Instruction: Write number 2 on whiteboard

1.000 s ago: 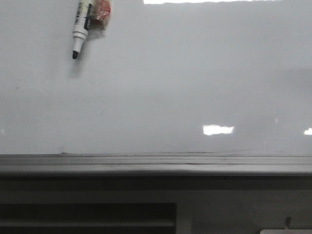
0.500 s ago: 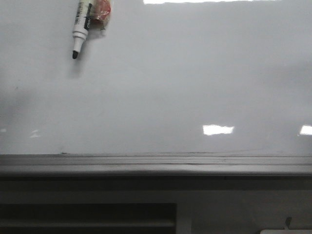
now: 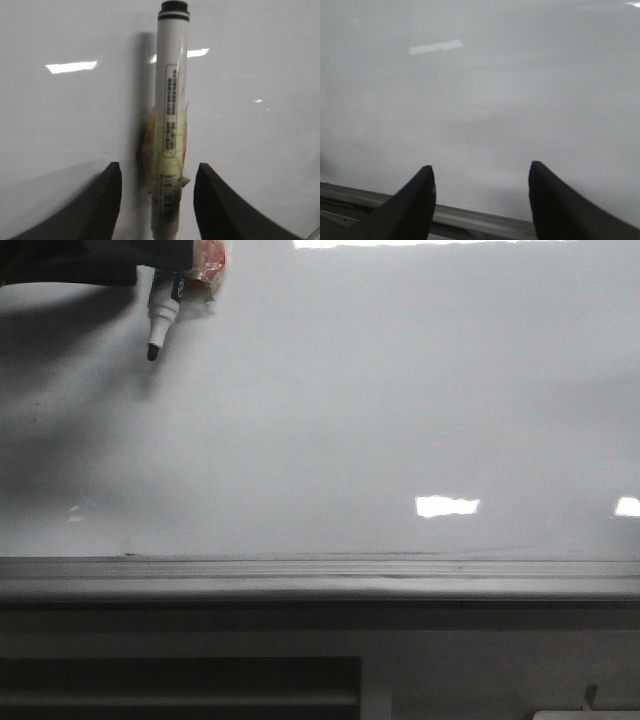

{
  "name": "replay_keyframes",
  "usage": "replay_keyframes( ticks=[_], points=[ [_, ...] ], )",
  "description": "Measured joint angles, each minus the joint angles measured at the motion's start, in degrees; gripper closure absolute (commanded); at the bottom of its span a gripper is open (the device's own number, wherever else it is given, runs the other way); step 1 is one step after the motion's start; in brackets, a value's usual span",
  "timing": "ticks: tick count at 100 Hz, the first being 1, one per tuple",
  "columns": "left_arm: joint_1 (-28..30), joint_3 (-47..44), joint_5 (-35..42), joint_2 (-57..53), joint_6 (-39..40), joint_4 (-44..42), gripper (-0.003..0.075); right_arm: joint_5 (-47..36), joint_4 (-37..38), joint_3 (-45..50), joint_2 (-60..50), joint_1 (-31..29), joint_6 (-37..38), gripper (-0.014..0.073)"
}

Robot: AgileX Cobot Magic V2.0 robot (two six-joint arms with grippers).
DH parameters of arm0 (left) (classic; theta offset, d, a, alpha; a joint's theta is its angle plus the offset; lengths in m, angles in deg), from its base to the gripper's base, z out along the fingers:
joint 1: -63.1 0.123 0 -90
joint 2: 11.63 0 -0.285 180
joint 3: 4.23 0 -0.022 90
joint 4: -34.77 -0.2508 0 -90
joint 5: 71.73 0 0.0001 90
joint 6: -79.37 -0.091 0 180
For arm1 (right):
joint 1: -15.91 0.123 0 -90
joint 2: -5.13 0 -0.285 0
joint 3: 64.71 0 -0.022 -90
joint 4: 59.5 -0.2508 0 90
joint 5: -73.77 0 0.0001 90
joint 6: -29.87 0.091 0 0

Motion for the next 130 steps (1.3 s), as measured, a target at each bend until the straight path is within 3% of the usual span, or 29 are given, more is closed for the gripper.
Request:
replay_keyframes(
  ticks=[25,34,51,71,86,104,117,130],
  points=[
    [0.0,1.4,1.3,2.4,-0.1,-0.9,0.0427,0.0,0.0,0.0,0.0,0.0,0.0,0.0221],
    [0.0,1.5,1.8,2.9,-0.1,-1.0,0.0507,0.0,0.0,0.0,0.0,0.0,0.0,0.0221],
    [0.0,1.6,2.3,3.7,-0.1,-1.2,0.0740,0.0,0.0,0.0,0.0,0.0,0.0,0.0221],
    [0.0,1.6,1.9,3.5,-0.1,-3.4,0.0741,0.5,0.0,0.0,0.0,0.0,0.0,0.0221],
    [0.0,1.6,-4.9,1.2,-0.1,-9.8,0.0740,4.8,-0.6,-1.6,0.1,0.0,-1.7,0.0221],
    [-1.0,1.6,-16.7,-2.1,-1.2,-17.0,0.0740,12.9,-10.4,-6.7,3.5,0.0,-14.8,0.0221],
    [-6.2,2.8,-24.6,-2.7,-6.8,-18.1,0.0740,21.7,-19.0,-11.2,9.9,0.0,-26.1,0.0221],
    [-11.5,5.4,-29.1,-2.7,-9.7,-18.4,0.0740,28.6,-22.5,-15.2,17.8,0.0,-31.9,0.0221]
  ],
)
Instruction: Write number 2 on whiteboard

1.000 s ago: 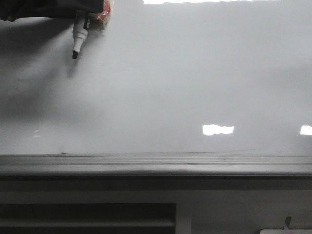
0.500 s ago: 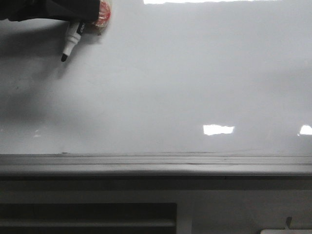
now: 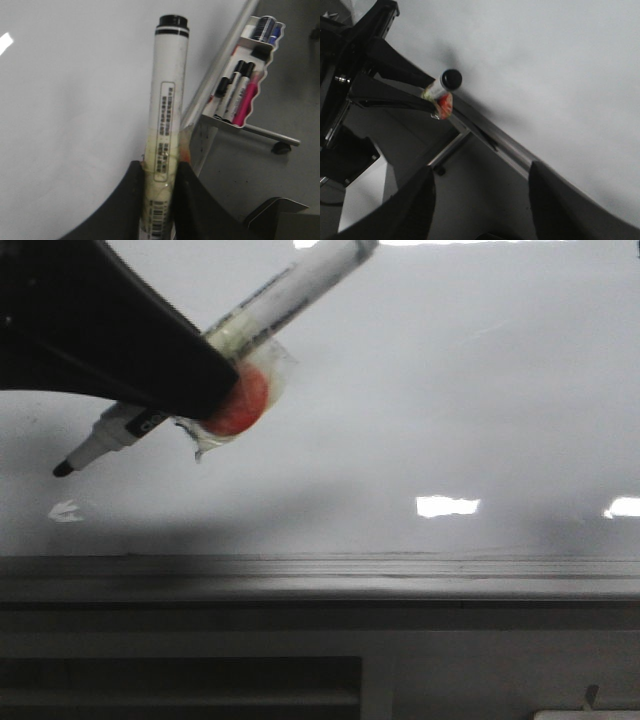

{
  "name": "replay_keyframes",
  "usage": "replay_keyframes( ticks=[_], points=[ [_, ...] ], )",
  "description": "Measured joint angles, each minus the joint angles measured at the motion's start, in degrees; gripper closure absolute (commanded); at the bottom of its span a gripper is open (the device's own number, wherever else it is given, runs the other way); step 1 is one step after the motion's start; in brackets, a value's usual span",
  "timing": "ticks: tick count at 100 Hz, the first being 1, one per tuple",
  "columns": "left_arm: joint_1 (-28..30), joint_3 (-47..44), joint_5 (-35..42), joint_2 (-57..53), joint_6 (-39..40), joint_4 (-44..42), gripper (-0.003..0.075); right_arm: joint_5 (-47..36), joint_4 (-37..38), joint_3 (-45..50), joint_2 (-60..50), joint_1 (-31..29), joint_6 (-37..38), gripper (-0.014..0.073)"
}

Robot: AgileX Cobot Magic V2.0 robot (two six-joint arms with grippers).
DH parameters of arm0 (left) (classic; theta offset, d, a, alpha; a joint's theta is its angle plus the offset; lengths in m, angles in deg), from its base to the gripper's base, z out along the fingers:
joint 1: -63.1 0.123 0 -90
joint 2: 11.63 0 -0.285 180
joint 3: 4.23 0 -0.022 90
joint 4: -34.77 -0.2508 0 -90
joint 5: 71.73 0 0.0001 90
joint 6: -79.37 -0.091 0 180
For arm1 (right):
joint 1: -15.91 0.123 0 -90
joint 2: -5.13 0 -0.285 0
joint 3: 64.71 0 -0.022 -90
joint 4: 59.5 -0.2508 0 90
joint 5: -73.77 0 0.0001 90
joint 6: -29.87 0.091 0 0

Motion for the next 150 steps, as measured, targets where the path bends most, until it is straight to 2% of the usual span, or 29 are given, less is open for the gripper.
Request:
replay_keyframes(
  ticks=[21,54,85,150],
  points=[
    [-3.7,2.6,-2.1,0.0,-0.9,0.0,0.0740,6.4,-2.0,-6.6,9.0,0.0,-3.1,0.0221],
    [-4.4,2.7,-2.1,0.0,-0.9,0.0,0.0740,11.6,-5.6,-13.4,17.4,1.2,-4.5,0.0221],
    [-4.4,2.7,-2.0,0.0,-0.9,0.1,0.0740,11.0,-5.6,-16.3,23.0,10.4,-4.5,0.0221],
    [-4.4,2.7,0.3,0.0,-0.9,0.3,0.0740,10.5,-5.6,-16.4,26.2,11.4,-4.7,0.0232]
  ],
)
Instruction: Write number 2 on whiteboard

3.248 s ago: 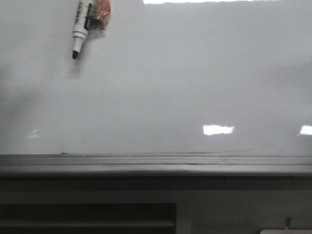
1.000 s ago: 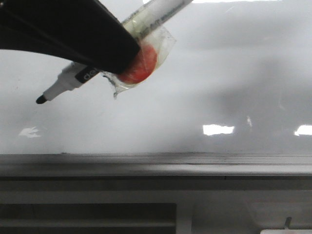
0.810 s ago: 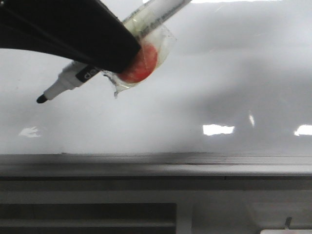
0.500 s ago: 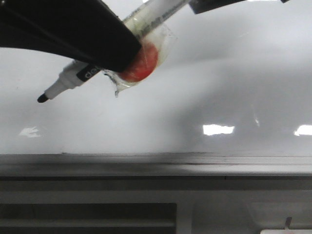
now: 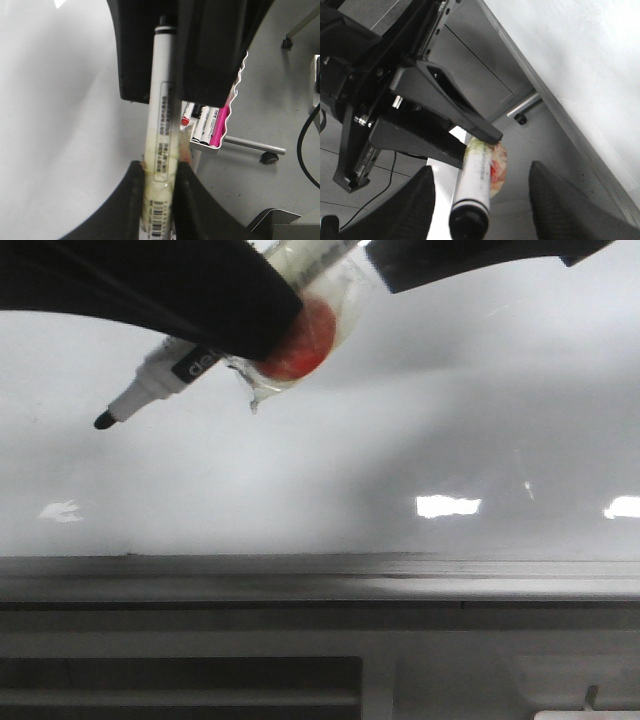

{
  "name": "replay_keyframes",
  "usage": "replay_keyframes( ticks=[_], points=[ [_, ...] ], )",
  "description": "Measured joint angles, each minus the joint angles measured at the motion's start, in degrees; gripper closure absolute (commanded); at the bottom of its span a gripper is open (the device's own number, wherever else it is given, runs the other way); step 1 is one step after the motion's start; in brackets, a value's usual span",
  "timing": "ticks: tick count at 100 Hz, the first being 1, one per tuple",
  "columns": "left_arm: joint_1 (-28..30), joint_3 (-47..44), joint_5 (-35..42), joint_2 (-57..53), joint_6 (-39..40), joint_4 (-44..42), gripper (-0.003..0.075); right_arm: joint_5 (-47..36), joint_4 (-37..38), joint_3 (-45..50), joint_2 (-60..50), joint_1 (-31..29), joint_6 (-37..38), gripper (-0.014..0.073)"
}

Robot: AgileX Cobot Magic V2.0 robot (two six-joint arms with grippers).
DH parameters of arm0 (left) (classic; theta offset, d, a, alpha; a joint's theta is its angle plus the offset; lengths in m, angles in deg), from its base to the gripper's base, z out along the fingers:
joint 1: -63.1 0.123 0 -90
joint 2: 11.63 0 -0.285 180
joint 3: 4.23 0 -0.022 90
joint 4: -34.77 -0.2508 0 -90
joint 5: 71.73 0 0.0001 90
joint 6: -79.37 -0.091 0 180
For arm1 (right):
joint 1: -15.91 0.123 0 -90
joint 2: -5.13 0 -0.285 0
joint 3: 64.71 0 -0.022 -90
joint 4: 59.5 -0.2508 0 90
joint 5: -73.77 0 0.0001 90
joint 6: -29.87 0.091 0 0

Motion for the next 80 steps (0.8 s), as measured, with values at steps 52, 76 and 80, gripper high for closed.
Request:
replay_keyframes(
  ticks=[52,76,80],
  points=[
    [0.0,0.0,0.4,0.0,0.0,0.7,0.0740,-2.1,0.0,0.0,0.0,2.4,-1.1,0.0399],
    [0.0,0.0,0.4,0.0,0.0,0.9,0.0740,-3.5,0.1,0.0,0.0,3.2,-1.7,0.0662],
    [0.0,0.0,0.4,0.0,0.0,0.9,0.0739,-3.5,0.1,0.0,0.0,3.2,-1.8,0.0662]
  ],
)
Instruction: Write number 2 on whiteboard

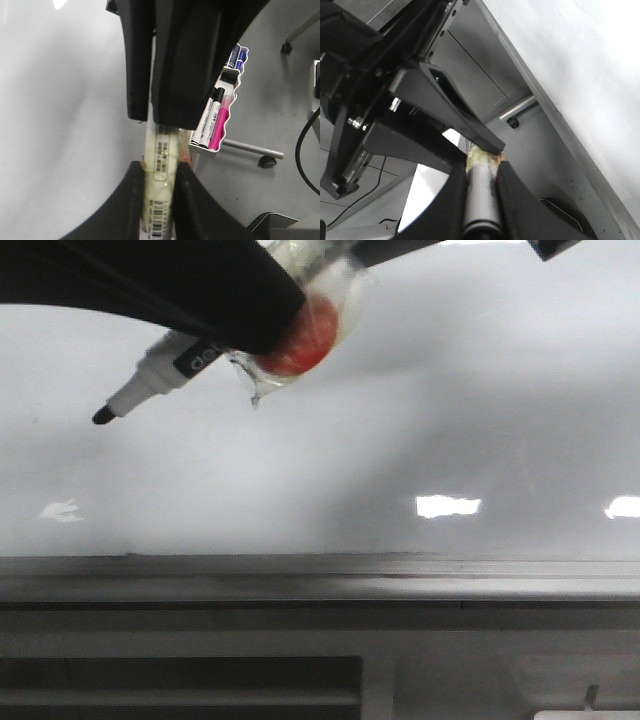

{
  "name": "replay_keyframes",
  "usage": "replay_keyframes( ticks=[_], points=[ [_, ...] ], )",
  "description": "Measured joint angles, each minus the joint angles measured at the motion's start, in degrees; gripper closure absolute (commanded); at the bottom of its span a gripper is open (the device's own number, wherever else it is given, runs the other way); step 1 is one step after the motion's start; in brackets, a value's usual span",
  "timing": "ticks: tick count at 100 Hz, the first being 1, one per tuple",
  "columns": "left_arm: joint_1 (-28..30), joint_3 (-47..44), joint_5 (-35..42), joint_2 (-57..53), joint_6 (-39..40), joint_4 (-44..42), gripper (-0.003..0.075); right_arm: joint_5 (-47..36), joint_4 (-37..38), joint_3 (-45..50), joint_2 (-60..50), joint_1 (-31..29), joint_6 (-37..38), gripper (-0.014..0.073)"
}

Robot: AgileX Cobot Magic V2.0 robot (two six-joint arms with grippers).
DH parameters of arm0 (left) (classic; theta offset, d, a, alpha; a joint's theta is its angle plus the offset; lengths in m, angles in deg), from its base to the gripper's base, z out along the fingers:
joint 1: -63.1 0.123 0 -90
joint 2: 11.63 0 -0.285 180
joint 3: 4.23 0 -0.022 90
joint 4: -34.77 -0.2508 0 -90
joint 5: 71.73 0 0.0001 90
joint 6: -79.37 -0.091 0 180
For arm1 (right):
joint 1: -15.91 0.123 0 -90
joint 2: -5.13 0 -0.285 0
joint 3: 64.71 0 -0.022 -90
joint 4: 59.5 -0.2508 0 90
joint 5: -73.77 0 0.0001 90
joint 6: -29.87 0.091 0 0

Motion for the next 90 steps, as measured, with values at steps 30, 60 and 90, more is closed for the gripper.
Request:
replay_keyframes(
  ticks=[30,60,90],
  points=[
    [0.0,0.0,-0.2,-0.3,0.0,0.5,0.0286,-0.4,0.1,0.0,0.1,0.1,0.0,0.0652],
    [4.1,0.0,0.0,-7.1,0.0,0.8,0.0321,-9.8,0.1,3.2,-3.1,0.1,1.1,0.0638],
    [17.0,-0.2,0.4,-17.1,0.0,4.2,0.0741,-28.7,0.0,14.6,-21.1,2.2,1.5,0.0638]
  ],
)
